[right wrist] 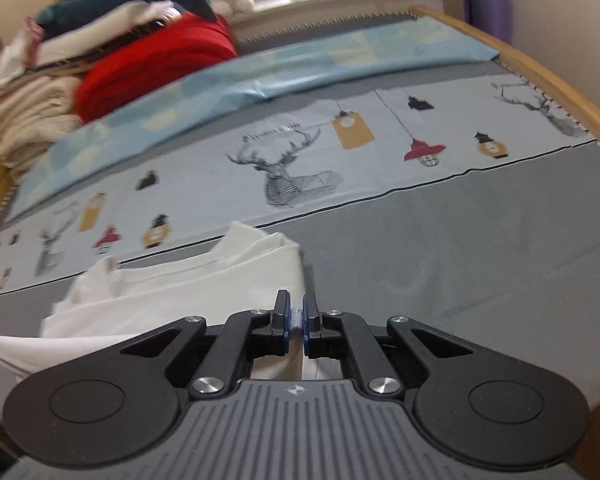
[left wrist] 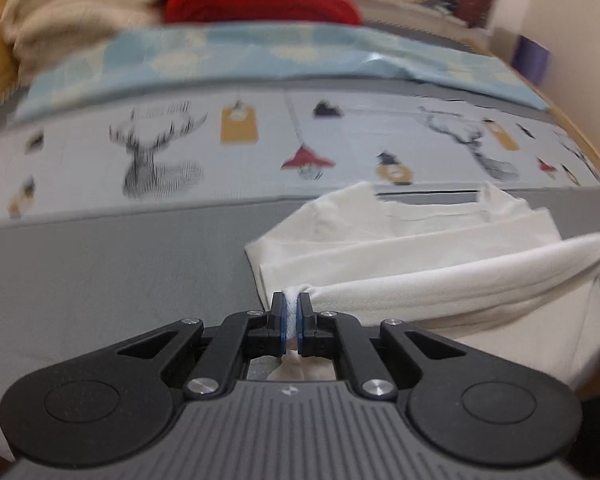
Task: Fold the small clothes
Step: 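Lift the hem with both grippers and fold it up toward the collar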
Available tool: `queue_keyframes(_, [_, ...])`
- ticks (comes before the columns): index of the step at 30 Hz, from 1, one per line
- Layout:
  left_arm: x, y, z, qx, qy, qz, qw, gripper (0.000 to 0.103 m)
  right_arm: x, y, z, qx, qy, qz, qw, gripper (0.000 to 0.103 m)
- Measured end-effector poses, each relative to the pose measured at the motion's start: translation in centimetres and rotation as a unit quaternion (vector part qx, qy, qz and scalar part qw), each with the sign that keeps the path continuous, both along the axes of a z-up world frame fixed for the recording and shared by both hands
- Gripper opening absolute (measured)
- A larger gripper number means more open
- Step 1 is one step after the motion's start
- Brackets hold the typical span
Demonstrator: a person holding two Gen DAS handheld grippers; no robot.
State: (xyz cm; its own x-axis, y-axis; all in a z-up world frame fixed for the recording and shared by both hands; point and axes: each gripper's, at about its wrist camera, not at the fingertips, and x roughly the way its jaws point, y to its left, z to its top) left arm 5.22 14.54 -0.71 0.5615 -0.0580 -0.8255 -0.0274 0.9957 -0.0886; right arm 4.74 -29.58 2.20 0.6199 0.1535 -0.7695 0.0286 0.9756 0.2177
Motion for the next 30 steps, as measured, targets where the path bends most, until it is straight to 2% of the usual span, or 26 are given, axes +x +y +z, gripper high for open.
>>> queue_keyframes(1, [0.5,0.2,-0.8,-0.012,0.019,0.008,0.9997,0.005,0.9,0.2,-1.3,-0.001,0.009,-0.005,1.0,0.005])
queue_keyframes(5, [1.2,0.3,-1.3,-0.024,0.011,0.012,0.9996,0.007,2.4,0.4,-5.4,-0.003,0.05,-0.026,0.998,0.005])
queue_keyframes(8, [1.2,0.6,-1.3,-0.012,-0.001,0.009,0.9999,0.014,3.1,0.1,-5.0,0.018,0.019,-0.032,0.999,0.006])
queue_keyframes(11, [1.1,2.4,-1.5,-0.019,0.004,0.048,0.9986,0.022,2.9,-0.7,-4.4,0.029,-0.01,-0.059,0.998,0.007])
queue_keyframes(13, [1.0,3.5,-2.1,-0.009,0.025,0.072,0.9971,0.024,2.6,-1.6,-4.4,0.05,-0.01,-0.069,0.996,0.007])
queue_keyframes(15, [0.9,3.8,-3.4,-0.005,0.062,0.064,0.996,0.025,2.4,-1.9,-4.8,0.036,0.001,-0.06,0.998,0.007])
queue_keyframes(17, [0.9,3.4,-4.3,0.008,0.082,0.05,0.9954,0.025,2.2,-1.6,-5.6,0.002,0.022,-0.028,0.999,0.008])
queue_keyframes(19, [1.1,2.6,-4.5,0.018,0.08,0.032,0.9961,0.026,2.1,-1.0,-6.6,-0.012,0.042,0.002,0.999,0.009])
queue_keyframes(22, [1.6,1.7,-4.1,0.003,0.058,0.02,0.9981,0.031,1.9,0.0,-7.6,-0.03,0.048,0.037,0.998,0.012])
queue_keyframes(26, [3.2,0.9,-4.2,0.0,0.045,0.026,0.9987,0.036,2.8,1.2,-8.5,-0.034,0.053,0.048,0.997,0.029])
queue_keyframes(30, [4.8,0.5,-4.7,-0.007,0.048,0.035,0.9982,0.037,4.3,2.6,-8.8,-0.037,0.048,0.055,0.997,0.029])
